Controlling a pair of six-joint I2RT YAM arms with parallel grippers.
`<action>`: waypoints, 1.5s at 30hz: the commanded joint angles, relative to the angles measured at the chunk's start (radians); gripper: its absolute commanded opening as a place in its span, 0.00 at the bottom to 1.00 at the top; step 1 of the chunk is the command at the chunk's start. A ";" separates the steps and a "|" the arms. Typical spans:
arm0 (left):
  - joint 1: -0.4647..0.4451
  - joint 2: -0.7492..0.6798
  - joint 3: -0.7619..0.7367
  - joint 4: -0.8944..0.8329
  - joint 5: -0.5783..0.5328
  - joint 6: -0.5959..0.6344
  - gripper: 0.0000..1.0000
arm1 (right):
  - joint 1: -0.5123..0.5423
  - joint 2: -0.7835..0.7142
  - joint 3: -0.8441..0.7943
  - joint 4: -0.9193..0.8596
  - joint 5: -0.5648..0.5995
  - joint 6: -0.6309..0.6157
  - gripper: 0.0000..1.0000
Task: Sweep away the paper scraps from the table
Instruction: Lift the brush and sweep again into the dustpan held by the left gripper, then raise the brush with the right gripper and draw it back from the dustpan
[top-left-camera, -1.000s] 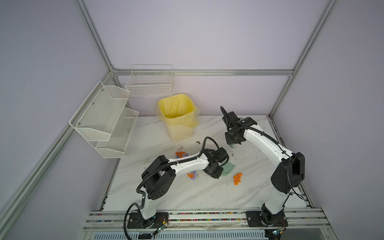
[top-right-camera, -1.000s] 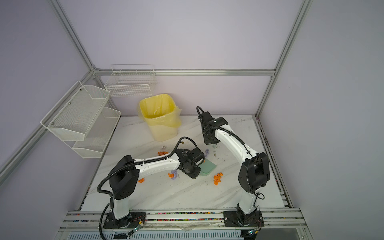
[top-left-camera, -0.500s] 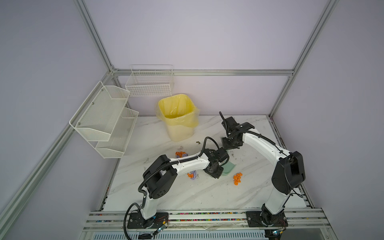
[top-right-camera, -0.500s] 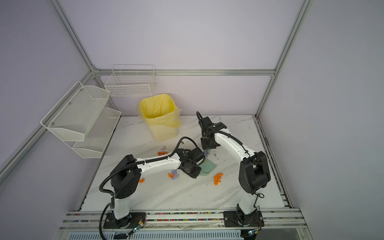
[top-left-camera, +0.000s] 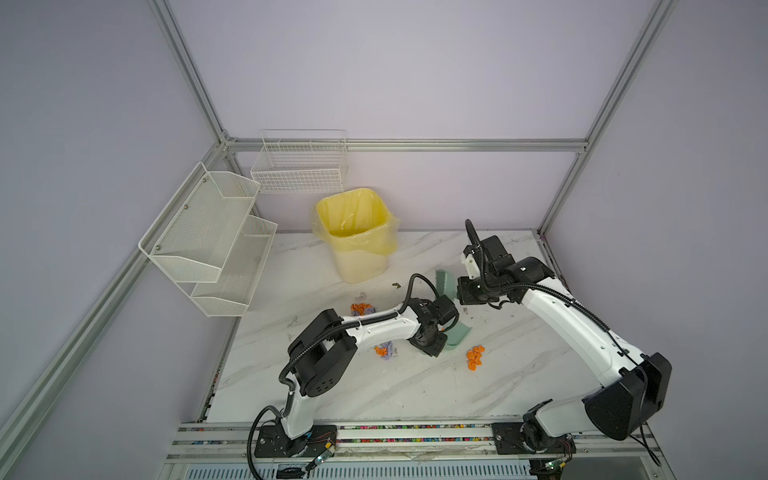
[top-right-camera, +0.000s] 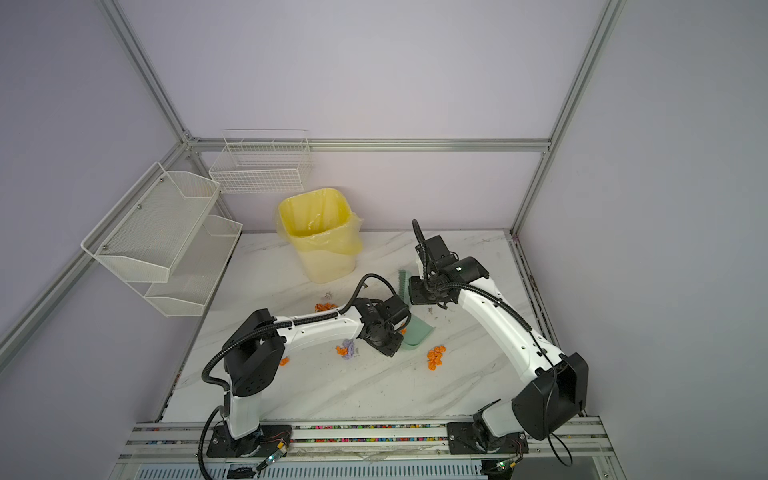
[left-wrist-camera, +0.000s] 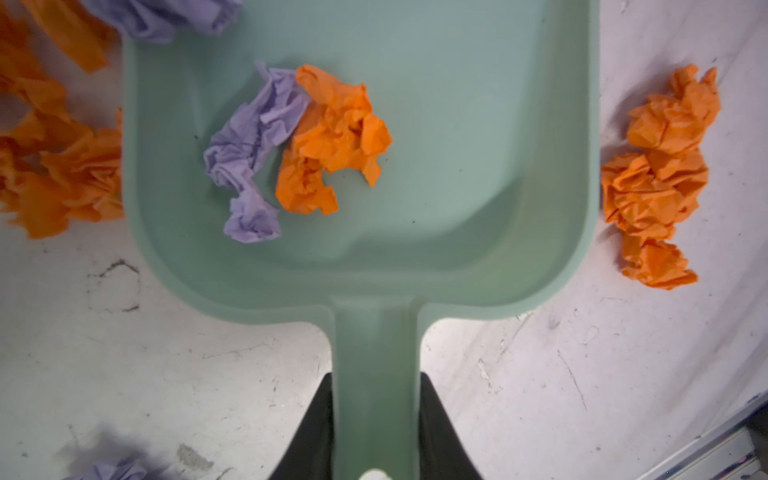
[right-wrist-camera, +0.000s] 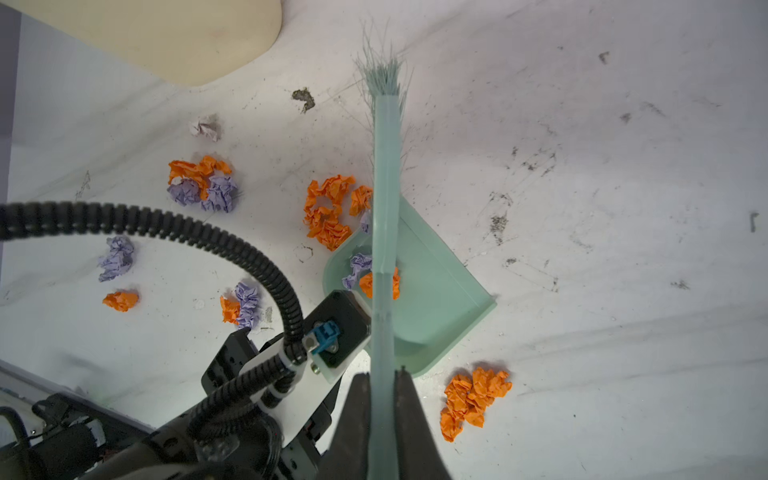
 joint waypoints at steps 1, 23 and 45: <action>0.009 -0.051 -0.003 0.033 -0.012 -0.007 0.00 | 0.005 -0.018 0.005 -0.026 0.084 0.054 0.00; 0.009 -0.050 -0.019 0.036 -0.047 -0.048 0.00 | -0.018 0.086 0.099 -0.012 0.225 0.005 0.00; 0.042 -0.003 0.000 0.040 0.024 -0.068 0.00 | -0.030 0.397 0.265 0.078 0.203 -0.077 0.00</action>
